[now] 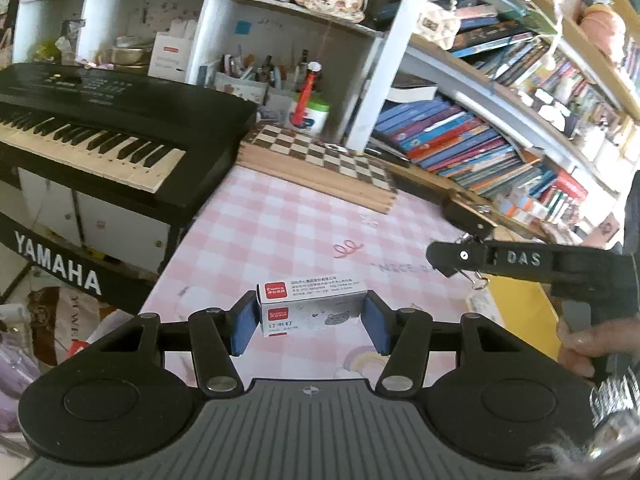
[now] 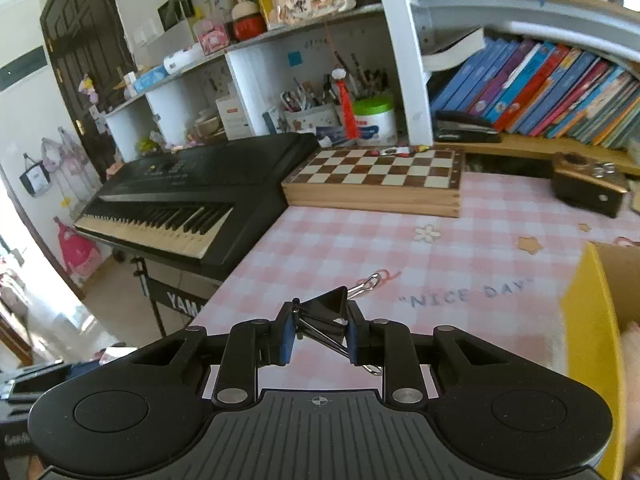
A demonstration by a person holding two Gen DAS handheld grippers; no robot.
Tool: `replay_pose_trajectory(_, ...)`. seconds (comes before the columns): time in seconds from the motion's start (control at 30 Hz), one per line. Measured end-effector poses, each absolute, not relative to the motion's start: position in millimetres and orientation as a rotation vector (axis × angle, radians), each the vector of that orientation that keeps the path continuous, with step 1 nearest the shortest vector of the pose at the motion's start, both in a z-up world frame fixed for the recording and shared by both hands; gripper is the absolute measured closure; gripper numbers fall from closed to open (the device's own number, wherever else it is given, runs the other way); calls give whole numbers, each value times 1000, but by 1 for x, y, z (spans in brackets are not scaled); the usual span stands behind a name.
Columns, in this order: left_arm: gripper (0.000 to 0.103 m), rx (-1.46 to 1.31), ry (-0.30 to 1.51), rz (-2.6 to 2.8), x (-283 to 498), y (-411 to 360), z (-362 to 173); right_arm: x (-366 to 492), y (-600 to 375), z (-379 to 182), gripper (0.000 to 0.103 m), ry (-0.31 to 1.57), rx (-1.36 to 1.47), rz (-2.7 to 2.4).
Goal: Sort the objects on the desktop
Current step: 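Carry the stapler box and binder clip to the yellow box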
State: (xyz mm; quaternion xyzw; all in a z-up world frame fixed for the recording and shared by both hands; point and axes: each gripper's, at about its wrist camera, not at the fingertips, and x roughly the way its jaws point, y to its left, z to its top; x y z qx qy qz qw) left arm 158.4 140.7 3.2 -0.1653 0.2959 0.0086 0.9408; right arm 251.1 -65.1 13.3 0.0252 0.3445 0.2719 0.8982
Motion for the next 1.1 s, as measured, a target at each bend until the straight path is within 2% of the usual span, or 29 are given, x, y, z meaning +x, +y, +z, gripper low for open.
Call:
replay_pose_trajectory(0.6, 50, -310, 597, -79, 59, 145, 13, 119, -75, 11, 78, 737, 29, 519)
replay_pose_trajectory(1.1, 50, -264, 615, -141, 8, 138, 13, 49, -88, 6, 78, 738, 94, 467)
